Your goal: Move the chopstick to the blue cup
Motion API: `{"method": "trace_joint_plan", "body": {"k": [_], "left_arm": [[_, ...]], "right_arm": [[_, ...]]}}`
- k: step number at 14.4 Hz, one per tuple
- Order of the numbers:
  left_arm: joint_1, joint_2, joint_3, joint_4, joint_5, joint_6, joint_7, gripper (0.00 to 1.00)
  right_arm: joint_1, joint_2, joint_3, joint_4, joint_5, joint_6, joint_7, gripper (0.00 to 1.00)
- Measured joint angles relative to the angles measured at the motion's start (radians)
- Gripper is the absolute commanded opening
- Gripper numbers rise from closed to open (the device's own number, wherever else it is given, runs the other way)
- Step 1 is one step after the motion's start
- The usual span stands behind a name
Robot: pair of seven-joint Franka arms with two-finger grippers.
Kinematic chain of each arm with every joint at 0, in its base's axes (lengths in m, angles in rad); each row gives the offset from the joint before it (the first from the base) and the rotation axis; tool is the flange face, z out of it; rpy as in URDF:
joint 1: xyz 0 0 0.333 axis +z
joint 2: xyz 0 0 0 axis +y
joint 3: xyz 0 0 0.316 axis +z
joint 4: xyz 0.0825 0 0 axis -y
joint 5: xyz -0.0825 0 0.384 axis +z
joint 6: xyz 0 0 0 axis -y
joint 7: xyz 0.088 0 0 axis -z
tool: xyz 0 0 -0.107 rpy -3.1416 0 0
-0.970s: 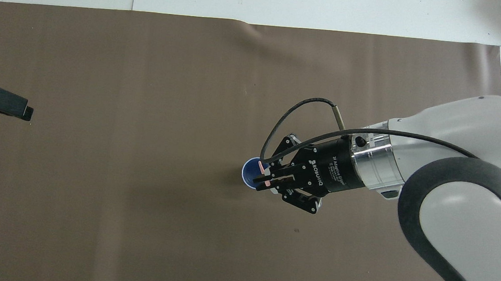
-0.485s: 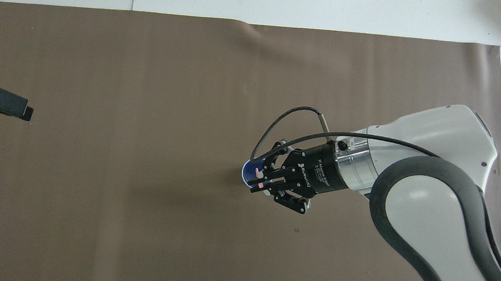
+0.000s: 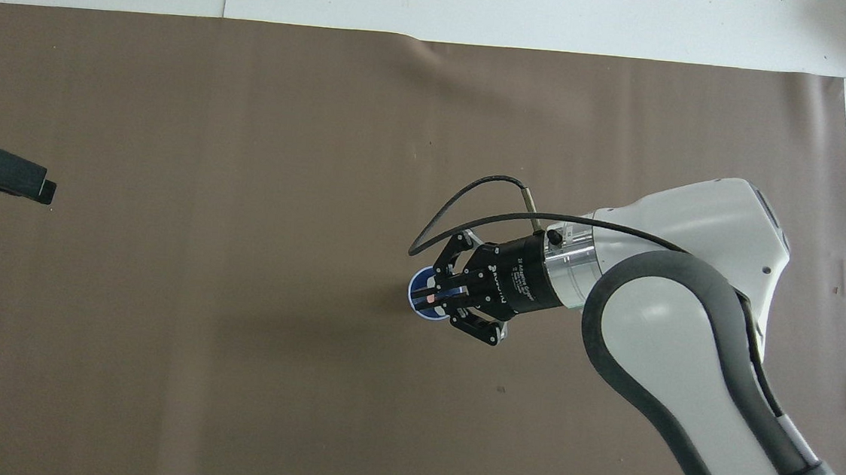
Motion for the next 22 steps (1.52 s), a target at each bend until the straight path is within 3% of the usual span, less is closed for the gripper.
{"method": "trace_joint_plan", "body": {"k": [1, 6, 9, 11, 16, 19, 22], "left_arm": [[0.000, 0.000, 0.000, 0.000, 0.000, 0.000, 0.000, 1.00], [0.000, 0.000, 0.000, 0.000, 0.000, 0.000, 0.000, 1.00], [0.000, 0.000, 0.000, 0.000, 0.000, 0.000, 0.000, 1.00], [0.000, 0.000, 0.000, 0.000, 0.000, 0.000, 0.000, 1.00], [0.000, 0.000, 0.000, 0.000, 0.000, 0.000, 0.000, 1.00], [0.000, 0.000, 0.000, 0.000, 0.000, 0.000, 0.000, 1.00], [0.000, 0.000, 0.000, 0.000, 0.000, 0.000, 0.000, 1.00]], "right_arm": [[0.004, 0.003, 0.000, 0.000, -0.008, 0.005, 0.000, 1.00], [0.007, 0.005, 0.000, 0.018, -0.096, 0.009, -0.015, 1.00], [0.007, 0.004, -0.001, 0.085, -0.276, 0.003, -0.026, 1.00], [0.006, 0.000, -0.003, 0.148, -0.461, -0.010, -0.061, 1.00], [0.003, -0.036, -0.022, 0.220, -0.853, -0.025, -0.340, 1.00], [-0.011, -0.063, -0.028, 0.253, -0.975, -0.041, -0.452, 1.00], [-0.065, -0.082, -0.031, 0.350, -1.002, -0.161, -0.577, 1.00]]}}
